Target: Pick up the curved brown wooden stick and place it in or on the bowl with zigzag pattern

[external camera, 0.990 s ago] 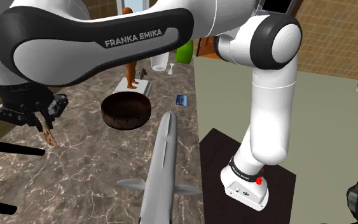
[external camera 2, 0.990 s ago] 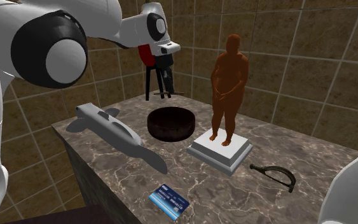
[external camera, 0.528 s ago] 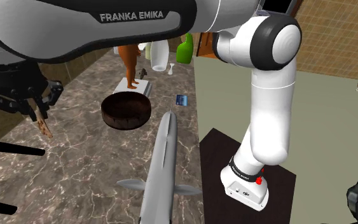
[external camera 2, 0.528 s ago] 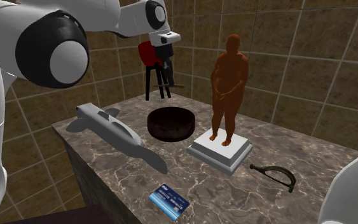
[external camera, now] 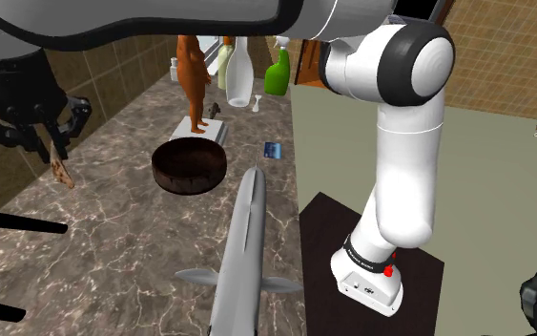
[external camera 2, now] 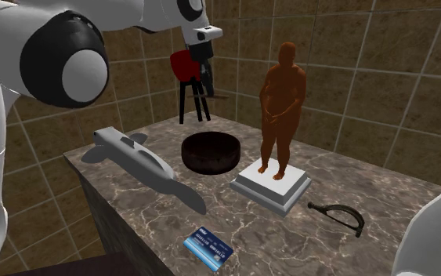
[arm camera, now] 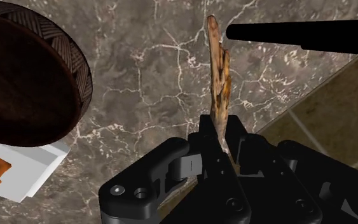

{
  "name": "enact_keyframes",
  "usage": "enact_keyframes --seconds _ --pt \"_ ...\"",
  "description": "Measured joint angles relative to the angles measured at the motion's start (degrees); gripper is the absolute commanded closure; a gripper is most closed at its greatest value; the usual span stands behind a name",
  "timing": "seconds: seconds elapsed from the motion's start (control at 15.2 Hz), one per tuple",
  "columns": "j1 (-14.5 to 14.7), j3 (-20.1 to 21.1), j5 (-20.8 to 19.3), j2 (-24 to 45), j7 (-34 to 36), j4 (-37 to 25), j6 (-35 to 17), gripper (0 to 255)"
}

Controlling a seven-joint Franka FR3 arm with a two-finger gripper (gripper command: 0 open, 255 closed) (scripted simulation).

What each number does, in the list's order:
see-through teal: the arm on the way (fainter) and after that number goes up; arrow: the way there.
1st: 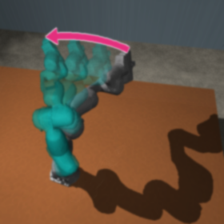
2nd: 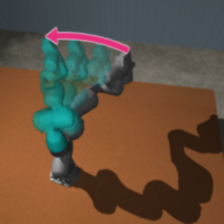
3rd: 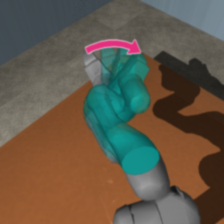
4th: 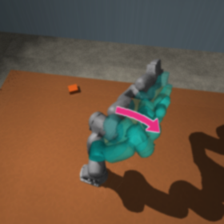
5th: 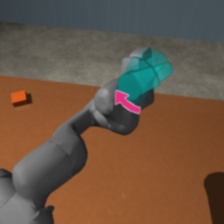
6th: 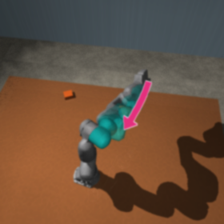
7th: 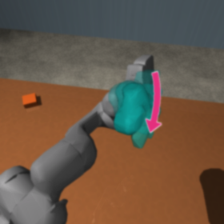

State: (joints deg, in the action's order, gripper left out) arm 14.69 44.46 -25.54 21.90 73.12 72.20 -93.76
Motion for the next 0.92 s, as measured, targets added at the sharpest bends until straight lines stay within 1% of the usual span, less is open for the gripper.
enact_keyframes --seconds 0.13,0.26,0.4,0.53,0.59,0.79,0.92 --pt "-4.2 0.7 3.2 -4.7 -1.8 5.7 -2.3 255" --pt "-8.8 1.0 7.4 -10.4 -4.7 12.0 -5.0 255" --pt "-12.4 0.6 11.6 -15.8 -8.2 17.0 -6.7 255" --pt "-15.3 -0.6 16.0 -21.2 -12.2 22.1 -8.6 255" --pt "-16.5 -1.6 18.5 -24.6 -14.4 25.5 -9.9 255" --pt "-18.1 -5.8 24.7 -33.0 -21.2 33.2 -11.8 255" --pt "-18.5 -8.2 26.7 -36.2 -24.6 36.2 -12.3 255"
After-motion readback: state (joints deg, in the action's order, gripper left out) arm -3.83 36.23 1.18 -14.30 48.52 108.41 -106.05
